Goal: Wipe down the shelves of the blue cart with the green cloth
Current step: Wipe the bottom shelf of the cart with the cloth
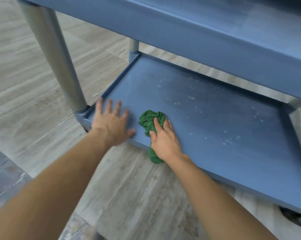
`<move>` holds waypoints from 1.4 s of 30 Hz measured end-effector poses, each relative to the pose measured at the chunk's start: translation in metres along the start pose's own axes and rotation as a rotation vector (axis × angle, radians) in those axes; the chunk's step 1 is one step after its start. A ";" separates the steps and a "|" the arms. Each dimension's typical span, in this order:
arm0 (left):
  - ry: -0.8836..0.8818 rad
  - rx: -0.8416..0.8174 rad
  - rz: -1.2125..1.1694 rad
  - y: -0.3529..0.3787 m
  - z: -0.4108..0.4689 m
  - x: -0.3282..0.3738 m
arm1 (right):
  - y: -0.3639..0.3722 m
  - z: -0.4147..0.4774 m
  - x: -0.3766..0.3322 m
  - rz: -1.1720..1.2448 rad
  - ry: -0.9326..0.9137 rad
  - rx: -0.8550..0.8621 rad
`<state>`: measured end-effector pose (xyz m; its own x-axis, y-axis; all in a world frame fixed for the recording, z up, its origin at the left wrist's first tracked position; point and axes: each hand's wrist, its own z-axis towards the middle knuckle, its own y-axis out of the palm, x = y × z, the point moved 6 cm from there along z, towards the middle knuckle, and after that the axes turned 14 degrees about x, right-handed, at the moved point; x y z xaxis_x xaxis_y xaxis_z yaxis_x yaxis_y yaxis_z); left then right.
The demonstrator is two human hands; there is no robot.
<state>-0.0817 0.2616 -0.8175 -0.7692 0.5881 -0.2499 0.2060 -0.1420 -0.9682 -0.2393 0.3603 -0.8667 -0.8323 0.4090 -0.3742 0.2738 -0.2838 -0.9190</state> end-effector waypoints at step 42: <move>0.077 0.130 -0.397 0.040 -0.033 0.186 | -0.150 -0.066 0.314 -0.087 0.749 0.405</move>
<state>-0.1965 0.3913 -0.9022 -0.7250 0.6744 0.1398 -0.1794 0.0111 -0.9837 -0.5099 0.5882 -0.8544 -0.2651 0.8687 -0.4185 -0.0883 -0.4540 -0.8866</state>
